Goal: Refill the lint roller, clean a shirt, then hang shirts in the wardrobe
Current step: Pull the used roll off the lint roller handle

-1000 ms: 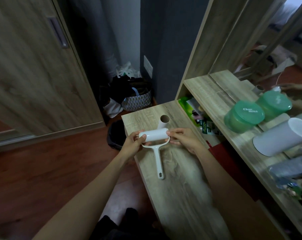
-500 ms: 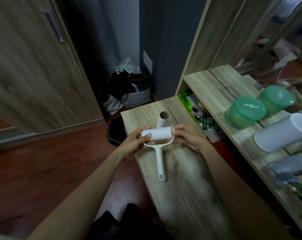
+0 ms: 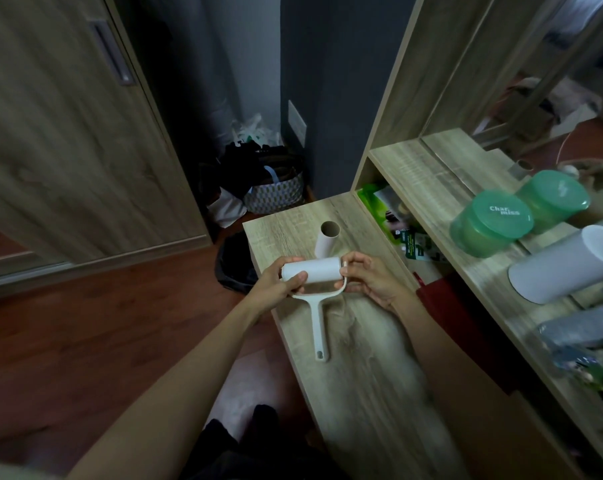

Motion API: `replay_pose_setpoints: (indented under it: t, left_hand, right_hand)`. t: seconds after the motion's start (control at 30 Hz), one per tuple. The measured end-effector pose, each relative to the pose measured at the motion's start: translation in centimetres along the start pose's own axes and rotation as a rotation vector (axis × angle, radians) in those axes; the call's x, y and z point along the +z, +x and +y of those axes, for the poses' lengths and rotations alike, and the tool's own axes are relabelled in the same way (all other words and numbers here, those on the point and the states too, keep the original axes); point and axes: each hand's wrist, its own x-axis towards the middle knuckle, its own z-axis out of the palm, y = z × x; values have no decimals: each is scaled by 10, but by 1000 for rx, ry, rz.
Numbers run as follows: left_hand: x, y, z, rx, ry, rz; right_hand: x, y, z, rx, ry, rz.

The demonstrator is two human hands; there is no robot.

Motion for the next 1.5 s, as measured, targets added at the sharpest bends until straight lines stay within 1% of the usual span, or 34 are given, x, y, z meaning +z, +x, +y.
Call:
replay_pose_setpoints:
  t: [0.17,0.3,0.5,0.6,0.67,0.77,0.83,0.9,0.97,1.03,1.1,1.13,1.2,1.33,1.5]
  left_hand:
    - [-5,5,0,-7,23,12]
    - [-1,7,0,-19,53,61]
    - [11,11,-4,-95,51,177]
    - [20,16,-7,-100,94,241]
    - [25,17,-8,-96,90,259]
    - [30,17,-10,-89,61,248]
    - [31,16,-10,-105,3,219]
    - [30,16,-10,-133,-7,168]
    - [24,16,-11,-172,144,115]
    - [19,17,-11,-207,331,-16]
    - [21,16,-12,-237,387,-140]
    - [24,16,-12,-252,369,-158]
    - [30,16,-13,-287,301,-138]
    - [39,15,-20,-355,208,-59]
    - [53,8,-29,-335,156,37]
  right_hand:
    - [0,-1,-1,14,-28,15]
    - [4,-4,-3,-20,-178,51]
    - [8,-1,9,-49,-215,186]
    - [9,-3,14,-94,-292,270]
    - [8,-4,14,-109,-293,282]
    - [7,-6,14,-87,-264,297]
    - [9,-7,15,-86,-238,352]
    - [10,-8,17,-93,-273,416]
    - [6,-9,21,-129,-359,477]
    - [3,-7,26,-187,-441,519]
    - [4,-5,33,-247,-508,538]
    - [5,-4,37,-275,-550,551]
    - [6,-3,44,-319,-641,581]
    - [2,-5,54,-369,-732,594]
    - [-2,-10,60,-384,-767,597]
